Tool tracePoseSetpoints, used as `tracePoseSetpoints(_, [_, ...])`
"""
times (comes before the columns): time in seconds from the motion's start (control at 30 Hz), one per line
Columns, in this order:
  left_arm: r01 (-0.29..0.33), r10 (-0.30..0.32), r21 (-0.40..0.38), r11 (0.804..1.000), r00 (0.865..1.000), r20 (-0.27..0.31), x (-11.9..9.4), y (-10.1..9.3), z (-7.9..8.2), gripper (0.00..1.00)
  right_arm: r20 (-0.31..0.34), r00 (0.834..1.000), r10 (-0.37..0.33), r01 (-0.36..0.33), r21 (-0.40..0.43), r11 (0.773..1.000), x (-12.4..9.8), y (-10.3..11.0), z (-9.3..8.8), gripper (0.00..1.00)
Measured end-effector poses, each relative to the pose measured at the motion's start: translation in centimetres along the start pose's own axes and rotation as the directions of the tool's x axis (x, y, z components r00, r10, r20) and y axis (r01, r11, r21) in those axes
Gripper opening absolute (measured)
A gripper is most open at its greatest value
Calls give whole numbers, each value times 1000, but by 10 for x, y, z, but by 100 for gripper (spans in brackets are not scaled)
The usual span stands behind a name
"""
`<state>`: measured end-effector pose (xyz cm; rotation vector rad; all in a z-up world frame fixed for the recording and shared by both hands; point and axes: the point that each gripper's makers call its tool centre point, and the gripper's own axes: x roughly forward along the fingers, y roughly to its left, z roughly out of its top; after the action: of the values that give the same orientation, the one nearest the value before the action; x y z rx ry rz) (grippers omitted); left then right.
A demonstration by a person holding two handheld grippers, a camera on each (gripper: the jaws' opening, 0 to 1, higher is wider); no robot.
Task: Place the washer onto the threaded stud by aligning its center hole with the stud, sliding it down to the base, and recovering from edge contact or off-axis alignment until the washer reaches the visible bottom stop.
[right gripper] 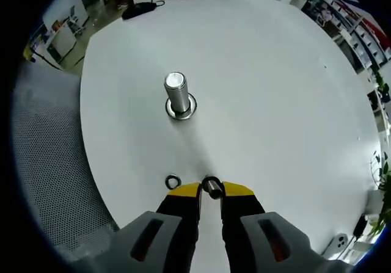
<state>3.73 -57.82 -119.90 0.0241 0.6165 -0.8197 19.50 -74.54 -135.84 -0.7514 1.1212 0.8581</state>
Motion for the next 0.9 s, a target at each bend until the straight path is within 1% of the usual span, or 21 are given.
tracePoseSetpoints(0.1, [5, -5, 6, 1000, 1000, -3, 0, -1, 0, 22, -9, 1000, 0, -1, -11, 1000, 3, 0, -1, 14])
tracePoseSetpoints(0.3, [4, -4, 3, 1000, 1000, 0, 0, -1, 0, 22, -15, 1000, 12, -11, 13, 1000, 7, -1, -4, 15])
tracePoseSetpoints(0.6, [4, -4, 4, 1000, 1000, -3, 0, -1, -1, 22, -15, 1000, 15, -15, 20, 1000, 8, -1, -7, 17])
tracePoseSetpoints(0.77, [4, -4, 5, 1000, 1000, -9, 1, -1, -1, 22, -12, 1000, 19, -19, 48, 999, 2, -2, -16, 18])
tracePoseSetpoints(0.9, [10, -10, 6, 1000, 1000, -12, 1, -2, -2, 22, -27, 999, 22, -21, 61, 998, -1, 1, -31, 20])
